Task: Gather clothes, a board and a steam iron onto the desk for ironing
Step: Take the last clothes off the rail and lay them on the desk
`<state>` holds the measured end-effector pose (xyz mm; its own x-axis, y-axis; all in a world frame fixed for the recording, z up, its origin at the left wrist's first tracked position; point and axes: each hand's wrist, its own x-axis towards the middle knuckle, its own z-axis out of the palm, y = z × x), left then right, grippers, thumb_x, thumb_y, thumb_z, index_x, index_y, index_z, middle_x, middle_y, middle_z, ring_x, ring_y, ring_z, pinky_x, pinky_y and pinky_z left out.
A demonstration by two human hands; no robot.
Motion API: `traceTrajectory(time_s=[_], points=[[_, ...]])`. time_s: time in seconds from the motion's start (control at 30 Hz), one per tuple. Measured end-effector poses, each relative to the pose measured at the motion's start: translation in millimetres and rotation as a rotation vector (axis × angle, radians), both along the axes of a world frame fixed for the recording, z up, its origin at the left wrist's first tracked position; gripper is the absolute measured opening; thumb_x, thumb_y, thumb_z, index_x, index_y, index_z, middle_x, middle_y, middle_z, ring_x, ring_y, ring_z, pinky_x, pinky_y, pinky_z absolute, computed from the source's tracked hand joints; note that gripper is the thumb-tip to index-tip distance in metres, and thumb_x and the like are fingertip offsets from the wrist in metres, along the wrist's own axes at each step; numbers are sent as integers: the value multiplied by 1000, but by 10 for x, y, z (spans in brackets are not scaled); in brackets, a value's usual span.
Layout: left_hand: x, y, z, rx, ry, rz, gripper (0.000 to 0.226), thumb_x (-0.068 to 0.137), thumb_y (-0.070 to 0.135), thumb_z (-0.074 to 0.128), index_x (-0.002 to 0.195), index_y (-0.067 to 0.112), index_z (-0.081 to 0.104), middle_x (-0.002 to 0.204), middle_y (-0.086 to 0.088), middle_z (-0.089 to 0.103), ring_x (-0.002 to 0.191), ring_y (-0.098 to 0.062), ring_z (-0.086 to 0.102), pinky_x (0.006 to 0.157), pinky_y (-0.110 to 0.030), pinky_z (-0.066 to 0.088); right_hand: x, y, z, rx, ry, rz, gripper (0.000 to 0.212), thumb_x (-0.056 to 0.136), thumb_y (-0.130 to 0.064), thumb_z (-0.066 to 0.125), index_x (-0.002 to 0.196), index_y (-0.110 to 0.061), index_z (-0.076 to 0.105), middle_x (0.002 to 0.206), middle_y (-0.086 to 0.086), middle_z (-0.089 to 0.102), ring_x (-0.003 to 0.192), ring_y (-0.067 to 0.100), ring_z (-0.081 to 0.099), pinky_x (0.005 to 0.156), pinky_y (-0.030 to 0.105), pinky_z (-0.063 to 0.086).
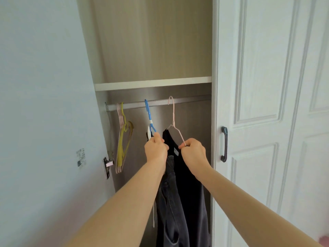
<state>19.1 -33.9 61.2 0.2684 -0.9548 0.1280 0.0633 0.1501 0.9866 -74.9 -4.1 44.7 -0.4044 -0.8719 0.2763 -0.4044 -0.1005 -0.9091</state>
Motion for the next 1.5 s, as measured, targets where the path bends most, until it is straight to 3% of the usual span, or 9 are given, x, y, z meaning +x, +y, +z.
traceTrajectory(time_s=[0.1,0.3,0.43,0.6,0.77,0.97,1.1,1.23,1.5], points=[[42,399,15,-18,-7,-36,32,100,28,36,79,11,52,56,0,48,46,-10,40,40,-16,35,64,409,91,3,3,-5,18,89,-7,44,93,-7,62,84,7,61,64,15,52,50,24,42],[207,1267,13,-92,11,-170,24,101,25,33,112,22,54,65,0,48,55,-7,45,53,-20,38,269,1281,235,24,9,-22,15,91,-11,45,91,-6,59,77,4,55,61,13,49,49,20,36],[405,1844,31,-87,82,-271,20,102,26,35,109,22,53,59,3,50,47,-1,48,58,-21,42,430,1879,346,8,102,-69,19,93,-15,43,90,-6,59,82,7,59,65,14,51,51,23,40],[713,2553,82,-77,157,-461,16,99,20,44,91,18,57,82,-1,57,76,-13,52,74,-31,43,671,2657,478,-24,149,-130,21,94,-16,43,85,-7,60,71,3,54,54,11,46,42,20,33],[1055,3214,125,-120,143,-623,19,96,14,48,109,16,62,80,6,70,76,-7,62,73,-28,47,941,3469,476,-42,142,-176,22,95,-16,44,83,-7,60,74,5,56,58,12,49,47,21,36],[1428,3847,263,-169,83,-828,29,95,14,54,116,31,46,89,1,75,82,-8,69,66,-21,56,1168,4292,556,-33,145,-171,20,95,-17,44,87,-8,60,75,3,55,60,11,48,48,19,33],[1531,4215,363,-215,26,-827,28,93,12,58,118,19,50,97,-2,75,87,-16,72,72,-25,58,1181,4743,647,-37,137,-150,22,93,-16,45,78,-8,59,64,0,49,52,11,41,46,21,31],[1533,4611,411,-238,153,-796,21,89,5,64,108,10,57,98,-2,75,85,-27,73,65,-28,58,1131,5103,688,-42,136,-130,25,91,-16,47,72,-7,60,63,1,52,53,13,43,50,23,34],[1279,5514,382,-281,116,-677,20,82,8,73,100,11,63,90,-6,75,78,-24,74,61,-26,58,889,5846,730,-54,175,-19,29,88,-19,48,62,-11,59,56,0,49,53,15,42,54,27,36]])
